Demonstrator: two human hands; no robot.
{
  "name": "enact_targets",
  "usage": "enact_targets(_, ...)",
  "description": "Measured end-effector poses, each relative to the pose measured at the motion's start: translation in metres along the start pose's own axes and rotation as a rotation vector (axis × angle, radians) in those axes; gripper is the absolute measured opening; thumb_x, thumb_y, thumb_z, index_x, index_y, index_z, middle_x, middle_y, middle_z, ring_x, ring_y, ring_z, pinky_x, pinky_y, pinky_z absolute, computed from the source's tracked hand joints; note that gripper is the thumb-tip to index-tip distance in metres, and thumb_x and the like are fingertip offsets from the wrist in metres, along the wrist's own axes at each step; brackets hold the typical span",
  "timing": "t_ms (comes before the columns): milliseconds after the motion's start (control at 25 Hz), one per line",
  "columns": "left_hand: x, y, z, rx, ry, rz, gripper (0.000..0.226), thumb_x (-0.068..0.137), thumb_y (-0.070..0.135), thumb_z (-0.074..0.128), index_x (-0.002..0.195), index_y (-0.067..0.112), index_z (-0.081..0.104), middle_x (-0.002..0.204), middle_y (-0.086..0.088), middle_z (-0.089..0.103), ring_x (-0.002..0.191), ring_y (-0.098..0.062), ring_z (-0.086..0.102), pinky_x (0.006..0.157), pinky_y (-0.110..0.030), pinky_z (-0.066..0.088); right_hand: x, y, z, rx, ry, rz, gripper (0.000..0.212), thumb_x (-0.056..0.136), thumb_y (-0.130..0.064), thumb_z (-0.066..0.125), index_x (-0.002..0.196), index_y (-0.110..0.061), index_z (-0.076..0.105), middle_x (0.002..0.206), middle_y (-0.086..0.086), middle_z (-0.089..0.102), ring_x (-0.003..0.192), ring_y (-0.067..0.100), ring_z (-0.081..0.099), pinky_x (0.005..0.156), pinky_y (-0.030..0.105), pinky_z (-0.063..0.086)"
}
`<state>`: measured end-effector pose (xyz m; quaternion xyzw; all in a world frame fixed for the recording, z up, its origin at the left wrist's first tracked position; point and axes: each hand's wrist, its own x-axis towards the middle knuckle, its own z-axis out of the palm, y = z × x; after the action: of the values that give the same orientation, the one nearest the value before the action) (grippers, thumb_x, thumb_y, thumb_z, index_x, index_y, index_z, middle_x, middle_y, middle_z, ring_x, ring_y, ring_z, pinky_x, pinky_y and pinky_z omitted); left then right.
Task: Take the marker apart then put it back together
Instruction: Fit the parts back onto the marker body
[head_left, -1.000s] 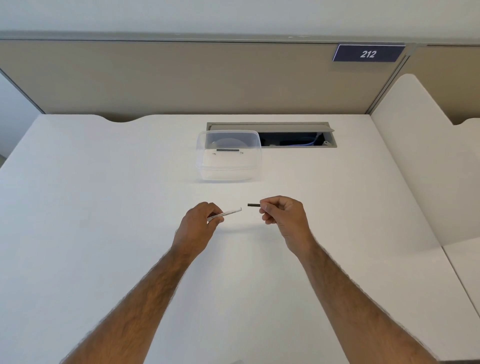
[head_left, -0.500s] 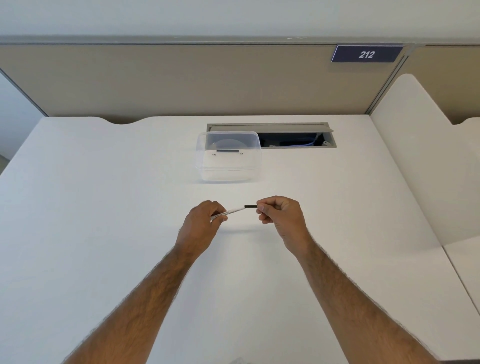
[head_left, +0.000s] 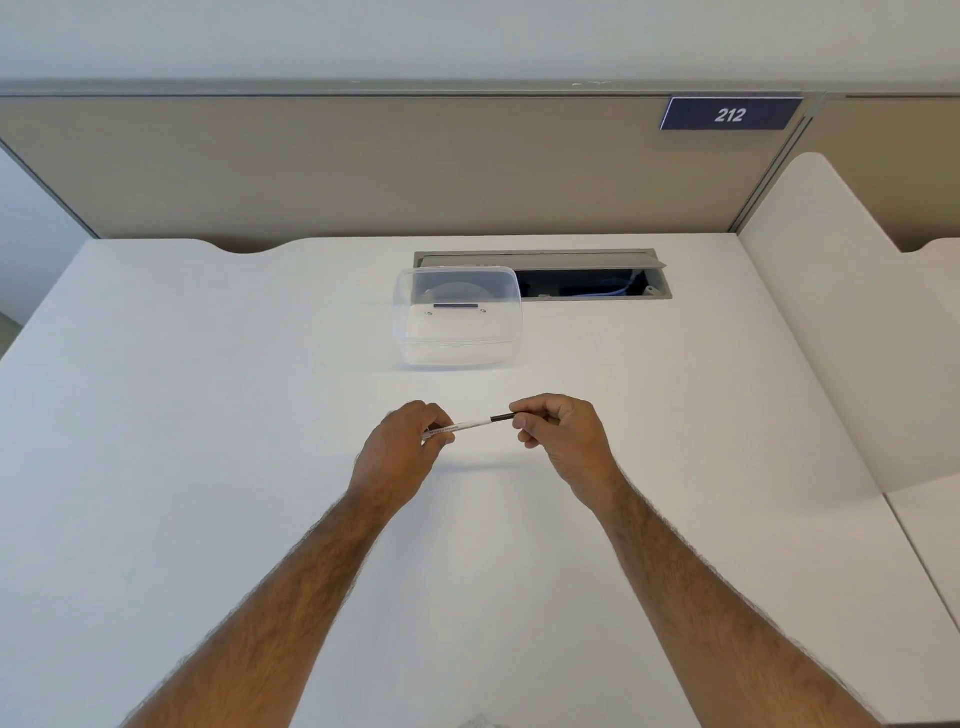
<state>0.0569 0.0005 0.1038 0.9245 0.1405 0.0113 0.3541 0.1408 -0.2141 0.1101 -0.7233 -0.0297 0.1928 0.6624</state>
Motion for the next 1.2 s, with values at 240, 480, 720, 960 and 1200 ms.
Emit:
enact_targets(240, 0.001, 0.002, -0.002, 0.019, -0.027, 0.037, 0.01, 0.095, 0.03, 0.064, 0.089, 0.039, 0.062, 0.089, 0.018, 0.062, 0.092, -0.007, 0.058, 0.075, -0.035, 0.051, -0.002, 0.0, 0.006, -0.025, -0.039, -0.002, 0.019, 0.088, 0.006, 0.067, 0.094, -0.008, 0.078, 0.077, 0.007, 0.073, 0.061, 0.014, 0.065, 0.063, 0.024, 0.055)
enact_targets(480, 0.001, 0.005, -0.001, 0.027, -0.017, 0.06, 0.008, 0.095, 0.03, 0.065, 0.091, 0.037, 0.064, 0.09, 0.017, 0.063, 0.089, -0.006, 0.058, 0.072, -0.032, 0.049, -0.004, -0.002, 0.007, 0.037, -0.034, 0.011, 0.018, 0.088, 0.009, 0.067, 0.097, -0.004, 0.076, 0.081, 0.01, 0.075, 0.066, 0.02, 0.068, 0.066, 0.028, 0.059)
enact_targets(720, 0.0, 0.009, -0.003, 0.036, -0.009, 0.043, 0.006, 0.093, 0.031, 0.064, 0.09, 0.036, 0.063, 0.089, 0.018, 0.065, 0.087, -0.003, 0.06, 0.065, -0.027, 0.046, -0.006, -0.004, 0.01, 0.032, -0.037, 0.025, 0.015, 0.088, 0.008, 0.066, 0.098, 0.001, 0.075, 0.081, 0.011, 0.074, 0.063, 0.02, 0.066, 0.064, 0.027, 0.057)
enact_targets(960, 0.001, 0.011, -0.004, 0.007, -0.068, -0.003, 0.005, 0.095, 0.039, 0.064, 0.094, 0.038, 0.069, 0.09, 0.018, 0.066, 0.086, 0.0, 0.06, 0.063, -0.029, 0.046, -0.007, -0.004, 0.008, 0.037, -0.047, 0.02, 0.014, 0.088, 0.008, 0.067, 0.098, 0.001, 0.075, 0.079, 0.009, 0.074, 0.063, 0.019, 0.066, 0.064, 0.026, 0.057)
enact_targets(1200, 0.004, 0.016, -0.002, 0.055, -0.085, 0.027, 0.02, 0.1, 0.044, 0.055, 0.093, 0.034, 0.071, 0.088, 0.015, 0.059, 0.083, -0.006, 0.057, 0.063, -0.032, 0.045, -0.009, 0.0, 0.008, 0.027, -0.052, 0.025, 0.012, 0.087, 0.005, 0.069, 0.094, -0.001, 0.076, 0.075, 0.007, 0.075, 0.062, 0.018, 0.067, 0.062, 0.026, 0.057)
